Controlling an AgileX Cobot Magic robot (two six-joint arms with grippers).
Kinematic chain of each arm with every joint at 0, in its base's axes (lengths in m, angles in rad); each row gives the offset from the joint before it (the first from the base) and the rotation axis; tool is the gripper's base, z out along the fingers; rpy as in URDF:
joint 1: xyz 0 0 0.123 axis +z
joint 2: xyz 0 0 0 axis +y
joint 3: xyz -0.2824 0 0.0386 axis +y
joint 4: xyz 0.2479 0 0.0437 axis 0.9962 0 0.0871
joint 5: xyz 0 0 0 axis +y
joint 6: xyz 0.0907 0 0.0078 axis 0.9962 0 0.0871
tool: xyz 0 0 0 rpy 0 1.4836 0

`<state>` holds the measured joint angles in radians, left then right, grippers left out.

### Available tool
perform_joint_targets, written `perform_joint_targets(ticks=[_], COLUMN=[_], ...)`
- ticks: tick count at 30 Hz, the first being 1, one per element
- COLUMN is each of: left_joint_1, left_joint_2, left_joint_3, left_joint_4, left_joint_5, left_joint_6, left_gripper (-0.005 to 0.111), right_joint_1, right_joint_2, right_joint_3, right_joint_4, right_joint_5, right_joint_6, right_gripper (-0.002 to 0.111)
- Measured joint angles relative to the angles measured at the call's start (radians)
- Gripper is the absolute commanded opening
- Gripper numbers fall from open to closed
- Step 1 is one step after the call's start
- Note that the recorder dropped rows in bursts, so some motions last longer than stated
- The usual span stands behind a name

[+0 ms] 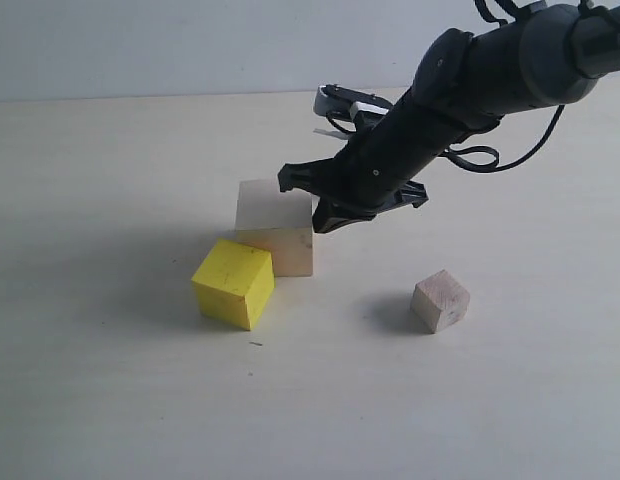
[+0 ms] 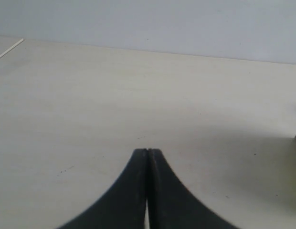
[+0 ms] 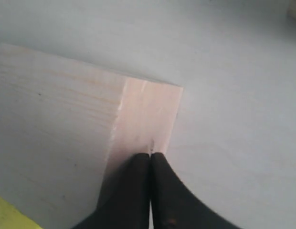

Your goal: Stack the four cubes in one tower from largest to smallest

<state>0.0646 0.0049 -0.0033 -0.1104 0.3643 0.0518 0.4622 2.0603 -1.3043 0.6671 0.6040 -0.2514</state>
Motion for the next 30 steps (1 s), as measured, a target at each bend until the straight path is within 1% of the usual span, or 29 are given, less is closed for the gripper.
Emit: perform_joint_targets(ticks=[13, 23, 30], left_joint_1=[0.0, 0.0, 0.0], left_joint_2=[0.0, 0.0, 0.0], left_joint_3=[0.0, 0.0, 0.0], left_joint_4=[0.0, 0.0, 0.0], left_joint_5=[0.0, 0.0, 0.0], left_joint_6=[0.0, 0.0, 0.0], left_gripper=[0.0, 0.0, 0.0], right_joint_1=[0.002, 0.002, 0.002], right_joint_2=[0.0, 0.0, 0.0], right_joint_3=[0.0, 0.0, 0.0], right_joint_4=[0.026, 0.03, 0.03], right_joint_5=[-0.018, 0.034, -0.006], right_joint_6=[-0.006, -0.006, -0.006], right_gripper=[0.0, 0.0, 0.0])
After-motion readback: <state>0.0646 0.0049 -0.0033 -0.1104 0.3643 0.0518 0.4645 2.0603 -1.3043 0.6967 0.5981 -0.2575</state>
